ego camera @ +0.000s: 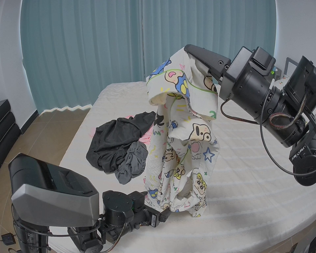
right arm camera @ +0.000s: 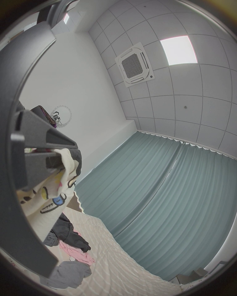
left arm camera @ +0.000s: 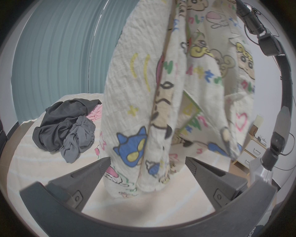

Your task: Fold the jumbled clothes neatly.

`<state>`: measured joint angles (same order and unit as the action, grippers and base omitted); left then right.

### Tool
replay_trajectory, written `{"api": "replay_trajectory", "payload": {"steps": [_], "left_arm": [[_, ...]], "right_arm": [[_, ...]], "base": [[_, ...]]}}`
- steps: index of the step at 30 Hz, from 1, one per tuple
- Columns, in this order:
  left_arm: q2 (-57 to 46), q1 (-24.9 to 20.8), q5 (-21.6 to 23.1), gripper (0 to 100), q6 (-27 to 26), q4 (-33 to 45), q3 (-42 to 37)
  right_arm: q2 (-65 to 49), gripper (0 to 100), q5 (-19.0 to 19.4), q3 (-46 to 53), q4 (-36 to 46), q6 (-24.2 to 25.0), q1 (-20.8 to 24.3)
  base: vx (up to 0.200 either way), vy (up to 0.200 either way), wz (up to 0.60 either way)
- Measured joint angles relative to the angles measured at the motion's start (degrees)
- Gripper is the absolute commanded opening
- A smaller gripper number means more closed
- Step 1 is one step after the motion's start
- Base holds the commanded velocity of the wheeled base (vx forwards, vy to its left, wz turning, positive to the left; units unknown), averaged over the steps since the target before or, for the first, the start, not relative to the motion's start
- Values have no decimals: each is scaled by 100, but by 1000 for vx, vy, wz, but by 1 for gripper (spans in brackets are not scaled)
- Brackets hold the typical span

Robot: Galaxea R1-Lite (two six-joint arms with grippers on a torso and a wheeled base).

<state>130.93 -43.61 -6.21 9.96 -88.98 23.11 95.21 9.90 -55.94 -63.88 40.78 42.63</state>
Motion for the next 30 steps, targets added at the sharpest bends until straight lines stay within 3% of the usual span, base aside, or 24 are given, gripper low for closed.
{"api": "replay_trajectory", "payload": {"steps": [8,9,18,30], "left_arm": [[455,157,165,100,20,2,552],[491,161,194,0,33,0,605],[603,205,208,0,257,2,627],[-91,371,194,0,391,2,-316]], "right_arm": [[66,0,0,10,2,0,-5],[73,0,0,10,2,0,-5],[178,0,0,55,-6,6,-51],[276,0,-9,54,-17,5,-184]], "base": [[0,0,0],[0,0,0],[0,0,0],[0,0,0]]}}
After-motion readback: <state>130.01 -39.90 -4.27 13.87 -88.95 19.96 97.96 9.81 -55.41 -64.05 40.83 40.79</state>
